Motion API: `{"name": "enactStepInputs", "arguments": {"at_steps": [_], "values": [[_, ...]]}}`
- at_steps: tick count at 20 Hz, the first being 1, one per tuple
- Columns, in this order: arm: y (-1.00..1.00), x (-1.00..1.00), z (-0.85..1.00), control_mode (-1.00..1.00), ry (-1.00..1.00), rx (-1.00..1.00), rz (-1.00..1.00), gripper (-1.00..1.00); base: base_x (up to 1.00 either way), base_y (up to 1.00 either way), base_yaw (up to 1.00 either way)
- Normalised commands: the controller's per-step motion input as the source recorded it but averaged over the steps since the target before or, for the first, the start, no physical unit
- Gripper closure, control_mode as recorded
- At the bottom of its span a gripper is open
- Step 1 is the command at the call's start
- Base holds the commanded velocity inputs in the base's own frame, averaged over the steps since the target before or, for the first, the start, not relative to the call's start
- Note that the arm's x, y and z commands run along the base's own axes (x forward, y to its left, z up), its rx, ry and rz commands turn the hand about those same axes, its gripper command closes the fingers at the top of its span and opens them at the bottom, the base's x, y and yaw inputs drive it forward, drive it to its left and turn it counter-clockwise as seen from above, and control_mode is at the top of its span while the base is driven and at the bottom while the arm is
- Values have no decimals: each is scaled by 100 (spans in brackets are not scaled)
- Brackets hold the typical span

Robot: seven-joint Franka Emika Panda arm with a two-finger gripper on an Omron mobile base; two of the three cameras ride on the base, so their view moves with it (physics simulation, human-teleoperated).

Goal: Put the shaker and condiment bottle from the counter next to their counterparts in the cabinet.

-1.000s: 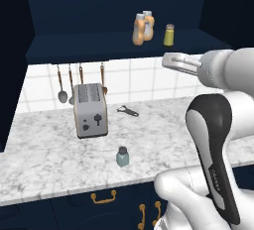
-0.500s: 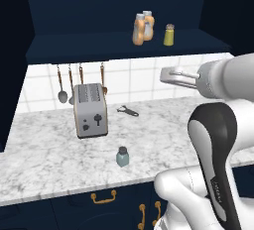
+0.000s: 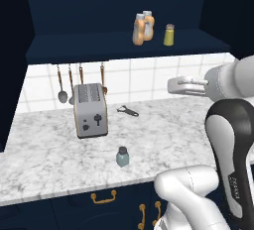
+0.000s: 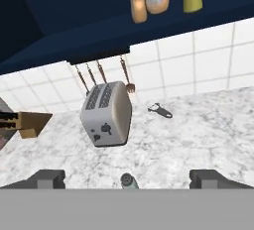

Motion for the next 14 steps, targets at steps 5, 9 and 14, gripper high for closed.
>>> {"name": "enactStepInputs", "arguments": {"at_steps": [5, 9, 14], "values": [[-15, -1, -40, -100, 0, 0, 13, -100, 0, 0, 0], [-14, -5, -45, -100, 0, 0, 16, -100, 0, 0, 0], [-7, -7, -46, -100, 0, -2, 20, -100, 0, 0, 0]]}}
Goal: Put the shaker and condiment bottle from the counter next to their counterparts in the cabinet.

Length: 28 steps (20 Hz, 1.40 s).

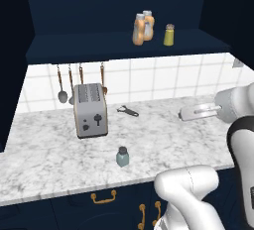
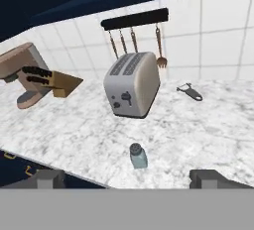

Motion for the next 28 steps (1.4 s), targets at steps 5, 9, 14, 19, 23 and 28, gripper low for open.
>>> {"name": "enactStepInputs", "arguments": {"at_steps": [5, 9, 14, 19, 23, 28], "values": [[0, -2, -36, -100, 1, -4, 20, -100, 0, 0, 0], [0, 0, -32, -100, 0, -7, 18, -100, 0, 0, 0], [5, 2, -47, -100, 0, -9, 18, -100, 0, 0, 0], [7, 7, -39, -100, -1, -3, 24, -100, 0, 0, 0], [0, 0, -33, -100, -3, 0, 31, -100, 0, 0, 0], [0, 0, -44, -100, -17, 0, 23, -100, 0, 0, 0]]}}
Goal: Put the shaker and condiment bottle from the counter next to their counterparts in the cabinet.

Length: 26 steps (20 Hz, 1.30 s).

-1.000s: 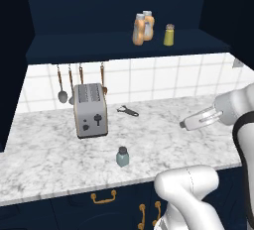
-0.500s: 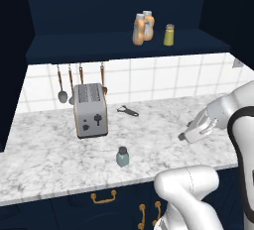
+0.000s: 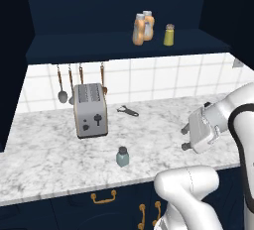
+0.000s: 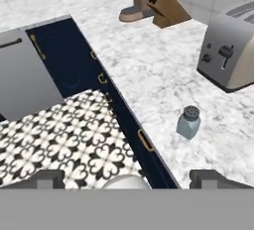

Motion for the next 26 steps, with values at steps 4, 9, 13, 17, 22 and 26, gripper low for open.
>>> {"name": "enactStepInputs", "arguments": {"at_steps": [4, 9, 13, 17, 22, 26], "values": [[0, 0, -45, -100, -26, 0, 21, -100, 0, 0, 0], [3, 2, -40, -100, -28, 0, 15, -100, 0, 0, 0], [22, 0, -46, -100, -17, 0, 7, -100, 0, 0, 0], [49, 5, -38, -100, -3, 0, 0, -100, 0, 0, 0], [35, 20, -37, -100, 0, 0, 0, -100, 0, 0, 0], [9, 16, -59, -100, -8, 0, 0, -100, 0, 0, 0]]}}
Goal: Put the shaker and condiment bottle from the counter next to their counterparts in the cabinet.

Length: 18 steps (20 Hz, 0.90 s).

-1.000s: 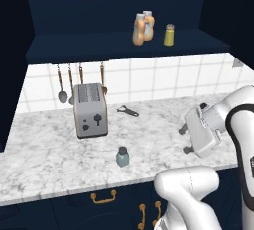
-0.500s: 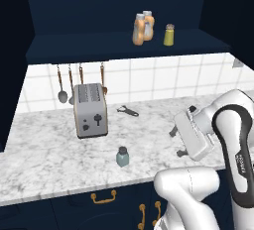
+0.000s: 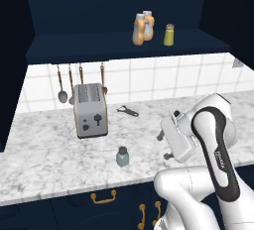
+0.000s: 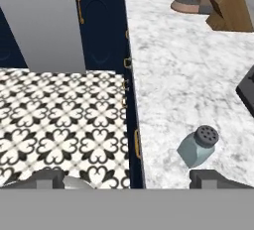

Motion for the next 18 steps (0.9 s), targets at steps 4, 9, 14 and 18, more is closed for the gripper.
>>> {"name": "enactStepInputs", "arguments": {"at_steps": [4, 9, 14, 18], "values": [[12, 19, -56, -100, -9, 0, 0, -100, 0, 0, 0], [10, 28, -27, -100, -3, 3, 0, -100, 0, 0, 0], [6, 45, -17, -100, 0, 4, 0, -100, 0, 0, 0], [7, 46, -17, -100, 0, 2, 2, -100, 0, 0, 0]]}}
